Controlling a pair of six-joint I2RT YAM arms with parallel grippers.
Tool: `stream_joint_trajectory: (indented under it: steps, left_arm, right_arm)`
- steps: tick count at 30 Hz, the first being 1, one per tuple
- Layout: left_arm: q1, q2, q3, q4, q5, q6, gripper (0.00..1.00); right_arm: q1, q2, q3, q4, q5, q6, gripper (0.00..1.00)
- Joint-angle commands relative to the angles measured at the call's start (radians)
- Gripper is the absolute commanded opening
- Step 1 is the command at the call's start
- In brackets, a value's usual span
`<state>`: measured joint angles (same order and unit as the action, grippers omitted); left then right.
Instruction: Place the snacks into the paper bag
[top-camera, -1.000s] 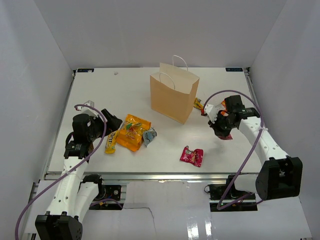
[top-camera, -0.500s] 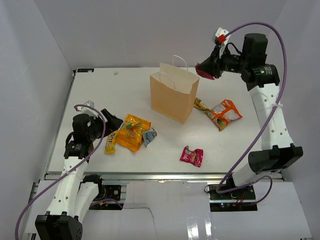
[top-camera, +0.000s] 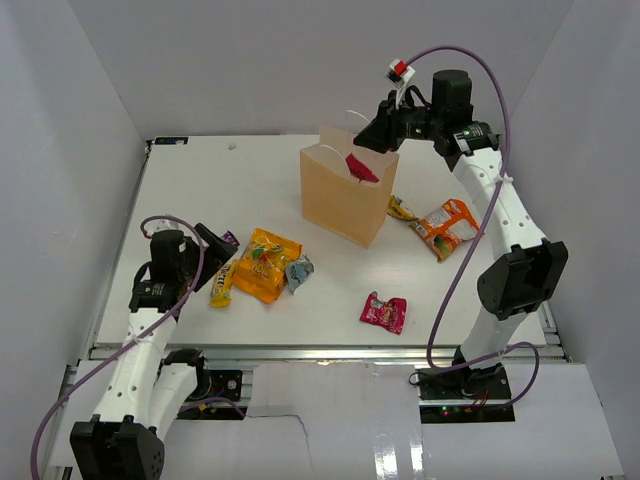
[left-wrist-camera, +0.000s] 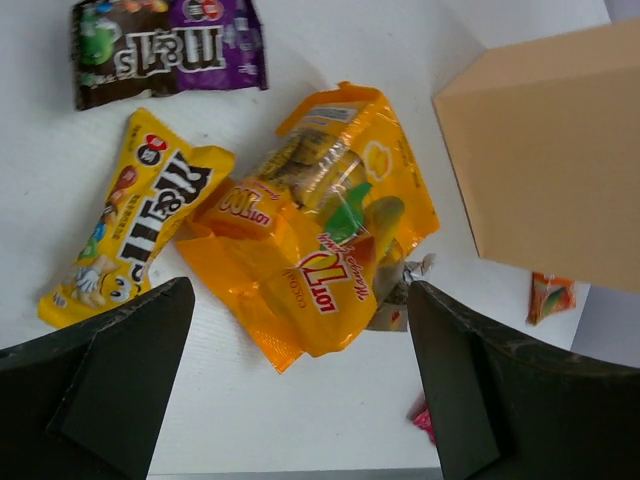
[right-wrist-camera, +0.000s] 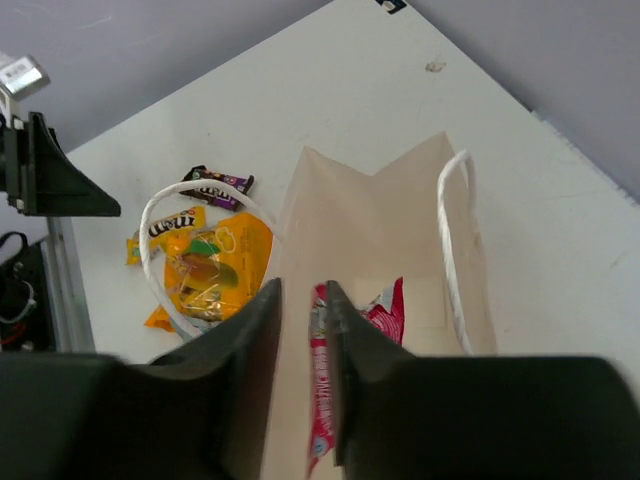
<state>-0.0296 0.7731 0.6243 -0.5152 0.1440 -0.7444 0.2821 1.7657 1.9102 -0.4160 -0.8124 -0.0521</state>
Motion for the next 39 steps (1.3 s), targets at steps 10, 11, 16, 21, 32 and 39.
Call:
stream_joint_trajectory:
  steps: [10, 11, 16, 21, 32, 39]
  left_arm:
    - [0.028, 0.392, 0.211, -0.134, -0.334, -0.452, 0.94]
    - [0.068, 0.425, 0.222, -0.134, -0.328, -0.479, 0.93]
    - [0.111, 0.641, 0.320, -0.095, -0.273, -0.579, 0.91]
    - [0.119, 0.843, 0.414, -0.092, -0.248, -0.621, 0.90]
    - [0.169, 0.989, 0.473, -0.105, -0.247, -0.599, 0.62]
    - [0.178, 0.945, 0.574, -0.080, -0.205, -0.414, 0.14]
  right_arm:
    - [-0.041, -0.191, -0.112, -0.007, -0.036, -0.135, 0.78]
    - [-0.050, -0.208, -0.163, -0.012, -0.042, -0.155, 0.79]
    - [-0.133, -0.328, -0.338, -0.023, -0.057, -0.190, 0.79]
    - [-0.205, -0.405, -0.482, -0.036, -0.071, -0.222, 0.80]
    - [-0.258, -0.526, -0.640, -0.099, -0.073, -0.321, 0.79]
    - [-0.261, -0.563, -0.672, -0.155, -0.076, -0.400, 0.80]
